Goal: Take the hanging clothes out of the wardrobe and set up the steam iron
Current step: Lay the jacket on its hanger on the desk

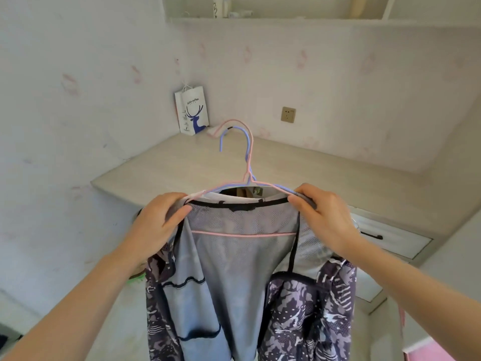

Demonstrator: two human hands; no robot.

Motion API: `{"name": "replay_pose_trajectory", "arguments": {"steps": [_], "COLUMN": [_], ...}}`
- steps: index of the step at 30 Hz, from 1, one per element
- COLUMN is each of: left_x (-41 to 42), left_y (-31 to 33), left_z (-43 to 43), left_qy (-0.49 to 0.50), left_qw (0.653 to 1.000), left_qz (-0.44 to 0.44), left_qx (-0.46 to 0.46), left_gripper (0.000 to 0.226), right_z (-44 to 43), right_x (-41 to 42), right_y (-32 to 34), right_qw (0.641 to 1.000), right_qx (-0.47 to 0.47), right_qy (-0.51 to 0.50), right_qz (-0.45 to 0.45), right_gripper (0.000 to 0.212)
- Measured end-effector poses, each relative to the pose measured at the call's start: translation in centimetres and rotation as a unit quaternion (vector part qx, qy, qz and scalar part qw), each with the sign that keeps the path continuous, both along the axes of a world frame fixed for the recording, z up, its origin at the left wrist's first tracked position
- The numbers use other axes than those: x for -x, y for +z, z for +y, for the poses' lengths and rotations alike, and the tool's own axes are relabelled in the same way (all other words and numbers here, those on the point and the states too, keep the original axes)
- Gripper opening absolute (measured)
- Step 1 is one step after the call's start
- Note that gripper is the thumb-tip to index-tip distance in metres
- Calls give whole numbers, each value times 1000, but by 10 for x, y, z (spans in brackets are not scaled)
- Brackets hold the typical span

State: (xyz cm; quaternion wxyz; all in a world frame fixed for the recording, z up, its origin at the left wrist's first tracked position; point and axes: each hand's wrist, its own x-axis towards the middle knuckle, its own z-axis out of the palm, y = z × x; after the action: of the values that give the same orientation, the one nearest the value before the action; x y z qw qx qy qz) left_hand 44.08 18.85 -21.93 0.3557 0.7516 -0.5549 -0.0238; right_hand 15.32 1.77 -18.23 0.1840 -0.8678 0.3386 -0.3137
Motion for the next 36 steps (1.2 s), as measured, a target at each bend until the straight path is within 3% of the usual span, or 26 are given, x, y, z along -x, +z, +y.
{"name": "replay_pose_trajectory", "arguments": {"steps": [7, 13, 20, 24, 29, 33, 36], "left_x": [-23, -50, -108, -150, -217, -276, -320], "left_y": [-7, -1, 1, -1, 6, 14, 19], "left_z": [-73, -113, -134, -144, -163, -180, -194], "left_qy": [79, 157, 200, 202, 201, 222, 227], "left_qw": [996, 986, 977, 977, 975, 956, 947], "left_qz": [-38, -18, -8, -3, -71, -176, -209], "left_qx": [30, 57, 70, 67, 62, 75, 86], "left_gripper": [32, 25, 27, 29, 26, 22, 30], "right_z": [-90, -151, -203, -223, -242, -259, -274], "right_x": [-44, -89, -141, -179, -247, -309, -355], "right_y": [-10, -6, -17, -31, -33, -24, -19], "right_qw": [1000, 995, 984, 984, 984, 983, 984], "right_qx": [1, 26, 54, 67, 104, 126, 137], "right_qy": [5, 87, 147, 144, 130, 124, 104], "right_qz": [6, 38, 86, 83, 60, 45, 37], "right_gripper": [20, 20, 50, 39, 31, 34, 32]}}
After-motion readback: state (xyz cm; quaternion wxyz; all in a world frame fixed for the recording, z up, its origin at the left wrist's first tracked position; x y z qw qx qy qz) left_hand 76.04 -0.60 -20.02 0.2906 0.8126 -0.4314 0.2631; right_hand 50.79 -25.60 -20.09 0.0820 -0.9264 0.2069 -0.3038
